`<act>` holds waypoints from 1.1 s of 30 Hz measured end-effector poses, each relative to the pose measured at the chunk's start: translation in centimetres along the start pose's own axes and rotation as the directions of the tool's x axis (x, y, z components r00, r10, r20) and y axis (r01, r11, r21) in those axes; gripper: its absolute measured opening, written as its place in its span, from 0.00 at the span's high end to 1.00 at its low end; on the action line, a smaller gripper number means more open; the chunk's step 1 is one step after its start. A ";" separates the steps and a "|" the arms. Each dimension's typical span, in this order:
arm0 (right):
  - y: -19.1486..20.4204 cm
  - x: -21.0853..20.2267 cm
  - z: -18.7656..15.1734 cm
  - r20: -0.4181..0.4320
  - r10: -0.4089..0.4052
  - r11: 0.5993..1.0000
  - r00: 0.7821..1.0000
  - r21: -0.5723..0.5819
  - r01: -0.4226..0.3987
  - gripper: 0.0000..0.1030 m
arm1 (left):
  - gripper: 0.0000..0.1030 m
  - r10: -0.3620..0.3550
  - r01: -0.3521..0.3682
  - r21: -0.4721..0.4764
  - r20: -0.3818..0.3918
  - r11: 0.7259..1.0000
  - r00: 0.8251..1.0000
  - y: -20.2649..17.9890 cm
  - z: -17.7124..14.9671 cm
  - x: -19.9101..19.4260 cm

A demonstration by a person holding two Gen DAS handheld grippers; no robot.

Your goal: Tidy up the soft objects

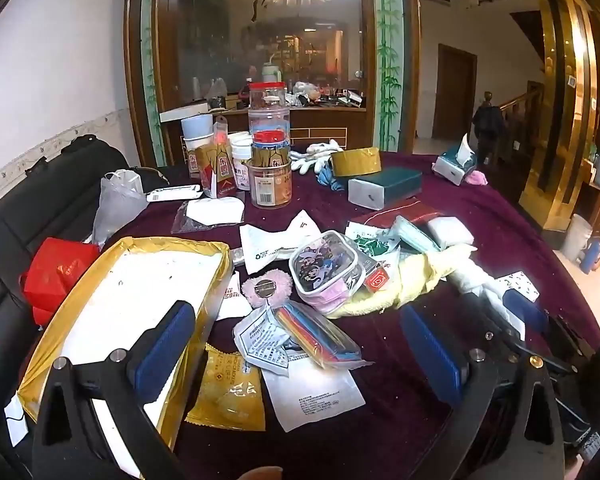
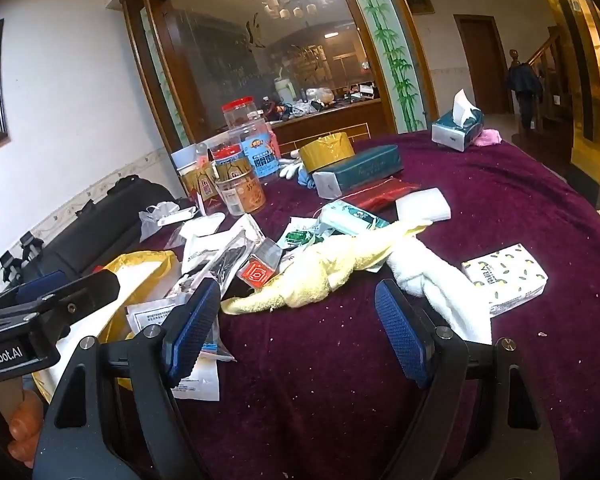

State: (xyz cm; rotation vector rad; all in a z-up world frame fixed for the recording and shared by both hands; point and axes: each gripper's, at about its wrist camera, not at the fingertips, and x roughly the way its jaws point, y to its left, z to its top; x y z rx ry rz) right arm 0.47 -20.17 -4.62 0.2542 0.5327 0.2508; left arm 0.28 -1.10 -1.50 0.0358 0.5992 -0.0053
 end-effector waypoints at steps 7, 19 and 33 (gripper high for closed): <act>-0.1 0.1 -0.1 -0.005 -0.002 1.000 1.000 0.003 0.002 0.21 | 0.01 -0.009 0.009 -0.016 -0.018 1.000 1.000 0.8 0.0 0.5; -0.1 0.3 -0.1 -0.013 -0.004 1.000 1.000 0.006 0.004 0.21 | 0.01 -0.018 0.017 -0.022 -0.031 1.000 0.999 1.2 -0.1 0.9; -0.1 0.3 -0.2 -0.017 -0.003 1.000 1.000 0.008 0.003 0.21 | 0.01 -0.014 0.013 -0.009 -0.037 1.000 0.999 0.7 -0.3 1.1</act>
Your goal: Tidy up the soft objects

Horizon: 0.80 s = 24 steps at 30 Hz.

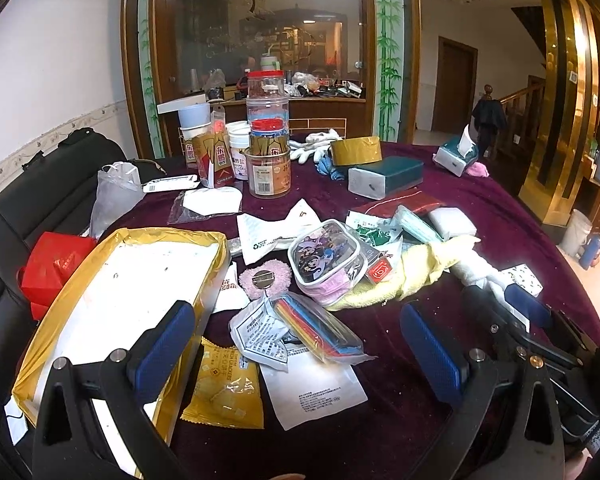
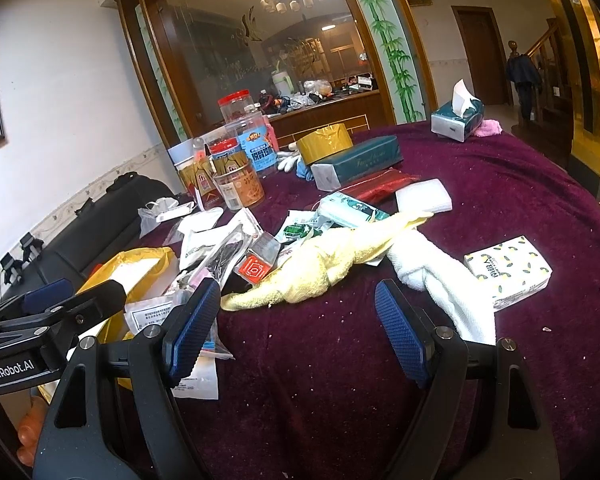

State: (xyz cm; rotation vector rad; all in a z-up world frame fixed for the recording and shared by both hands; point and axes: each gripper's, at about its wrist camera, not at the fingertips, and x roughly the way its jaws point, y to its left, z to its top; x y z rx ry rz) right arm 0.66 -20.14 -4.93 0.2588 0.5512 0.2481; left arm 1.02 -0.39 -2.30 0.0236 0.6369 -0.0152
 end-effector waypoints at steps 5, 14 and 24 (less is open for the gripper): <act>0.0 -0.1 -0.3 -0.005 0.002 1.000 1.000 0.002 -0.002 0.21 | 0.01 -0.001 0.001 0.003 -0.004 1.000 1.000 -0.1 0.0 0.1; 0.0 0.0 -0.2 -0.007 0.002 1.000 1.000 0.003 -0.002 0.21 | 0.01 0.002 -0.002 0.004 -0.012 1.000 1.000 -0.2 -0.1 0.3; 0.1 0.0 -0.2 0.006 0.001 1.000 1.000 0.004 -0.001 0.21 | 0.01 -0.005 0.005 0.007 -0.023 1.000 1.000 -0.1 0.0 0.7</act>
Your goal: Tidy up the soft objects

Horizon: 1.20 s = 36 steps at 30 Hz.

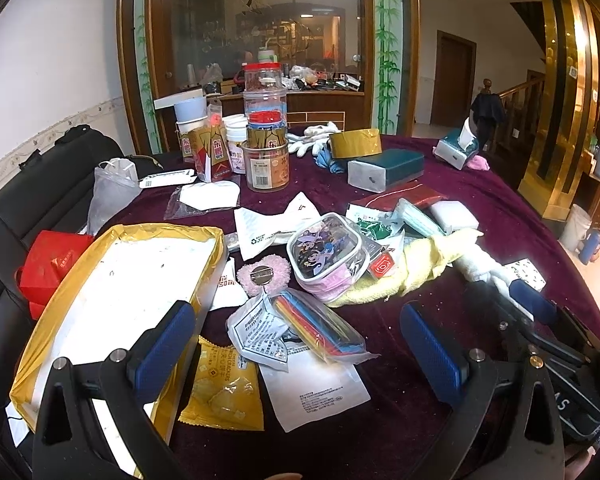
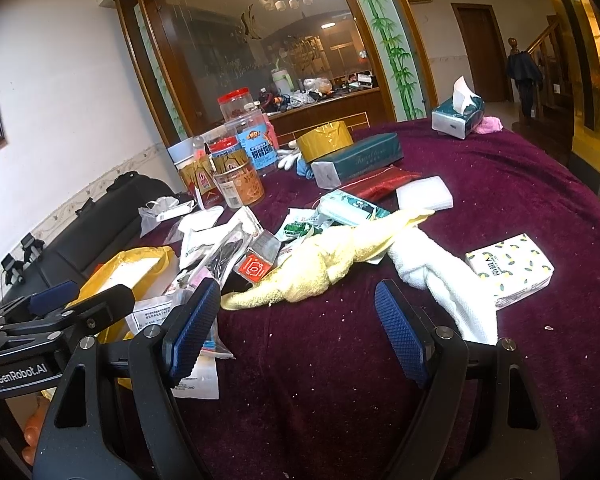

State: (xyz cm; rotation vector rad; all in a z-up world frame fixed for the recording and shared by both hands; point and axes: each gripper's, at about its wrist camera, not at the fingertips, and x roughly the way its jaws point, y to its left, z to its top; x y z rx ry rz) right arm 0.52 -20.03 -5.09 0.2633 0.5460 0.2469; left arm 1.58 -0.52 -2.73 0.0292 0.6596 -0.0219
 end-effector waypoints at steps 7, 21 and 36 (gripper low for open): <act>-0.6 -1.0 1.9 0.021 -0.033 0.999 0.999 -0.002 0.033 0.22 | 0.01 -0.006 0.005 -0.020 -0.047 1.000 0.999 2.7 0.0 1.4; -8.8 4.3 5.1 -0.390 -0.128 0.988 0.912 0.032 0.152 0.22 | 0.01 -0.005 0.021 0.065 -0.239 0.998 0.971 1.9 -0.9 5.0; -9.6 7.9 4.0 -0.407 -0.403 0.914 0.820 -0.226 0.337 0.33 | 0.01 -0.040 0.064 0.052 -0.369 0.997 0.928 2.2 -4.1 3.9</act>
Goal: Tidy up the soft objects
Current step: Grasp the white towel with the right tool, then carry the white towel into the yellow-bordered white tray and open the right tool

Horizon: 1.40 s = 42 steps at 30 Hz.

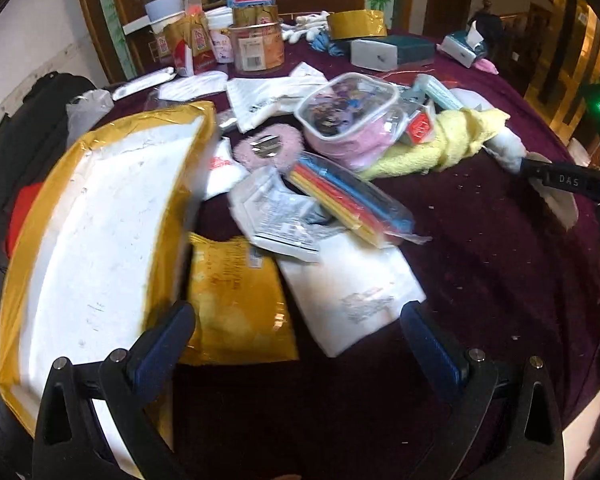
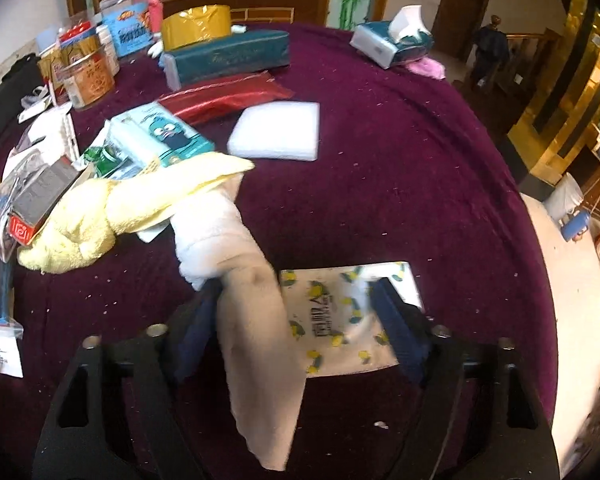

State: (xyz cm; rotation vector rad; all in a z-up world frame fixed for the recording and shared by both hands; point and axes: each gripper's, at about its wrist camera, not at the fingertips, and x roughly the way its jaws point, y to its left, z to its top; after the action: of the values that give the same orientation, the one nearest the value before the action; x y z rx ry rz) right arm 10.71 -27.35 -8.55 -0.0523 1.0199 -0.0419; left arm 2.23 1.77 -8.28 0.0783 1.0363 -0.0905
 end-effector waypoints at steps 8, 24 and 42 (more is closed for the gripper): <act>-4.2 -1.1 -2.1 0.154 0.166 0.969 0.974 0.157 -0.190 0.61 | 0.01 0.033 -0.032 0.016 -0.042 0.999 0.999 -2.2 1.0 2.2; -6.3 0.1 -2.2 0.174 0.513 0.789 0.841 0.291 -0.541 0.81 | 0.57 -0.114 0.113 -0.008 -0.009 0.994 0.993 -0.9 1.7 2.4; 0.5 -2.2 2.2 0.092 0.267 0.947 0.959 -0.210 -0.243 0.26 | 0.95 -0.308 0.297 0.110 0.099 0.949 0.946 0.7 0.3 -4.0</act>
State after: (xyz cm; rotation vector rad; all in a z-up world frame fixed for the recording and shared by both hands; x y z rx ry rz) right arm 11.46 -26.67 -5.58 -0.1015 0.9018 0.2972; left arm 0.57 2.57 -4.70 -0.0024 0.9223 -0.4195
